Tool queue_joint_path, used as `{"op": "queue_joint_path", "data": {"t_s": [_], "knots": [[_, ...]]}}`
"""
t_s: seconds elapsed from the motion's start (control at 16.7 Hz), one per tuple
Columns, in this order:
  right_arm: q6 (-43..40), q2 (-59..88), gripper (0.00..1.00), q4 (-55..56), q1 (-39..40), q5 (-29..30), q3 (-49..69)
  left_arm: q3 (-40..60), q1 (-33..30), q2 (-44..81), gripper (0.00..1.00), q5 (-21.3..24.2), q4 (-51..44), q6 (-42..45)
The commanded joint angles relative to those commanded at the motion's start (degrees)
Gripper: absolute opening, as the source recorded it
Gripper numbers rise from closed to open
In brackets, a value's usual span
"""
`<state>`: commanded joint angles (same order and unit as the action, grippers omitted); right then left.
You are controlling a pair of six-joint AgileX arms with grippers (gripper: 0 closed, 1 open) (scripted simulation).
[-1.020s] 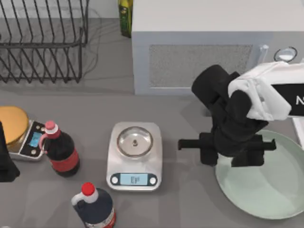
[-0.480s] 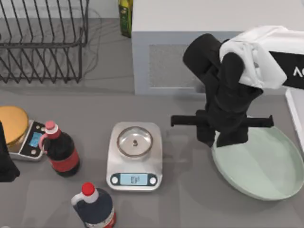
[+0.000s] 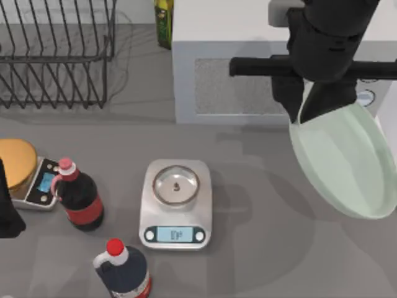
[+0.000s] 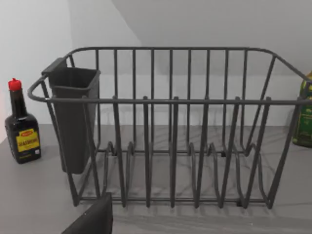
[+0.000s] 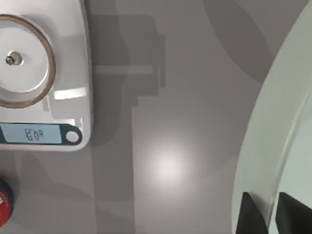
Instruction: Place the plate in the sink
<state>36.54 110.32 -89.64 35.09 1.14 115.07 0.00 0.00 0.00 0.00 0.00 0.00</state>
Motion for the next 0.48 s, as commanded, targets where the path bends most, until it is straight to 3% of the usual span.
{"op": "queue_joint_path", "data": {"t_s": [0.24,0.48], "knots": [[-0.5,-1.2,0.00,-8.4,-0.4,0.0,8.3,0.0,0.0,0.0,1.00,0.0,0.0,0.0],[-0.5,-1.3,0.00,-9.0,-0.5,0.0,8.9,0.0,0.0,0.0,1.00,0.0,0.0,0.0]]}}
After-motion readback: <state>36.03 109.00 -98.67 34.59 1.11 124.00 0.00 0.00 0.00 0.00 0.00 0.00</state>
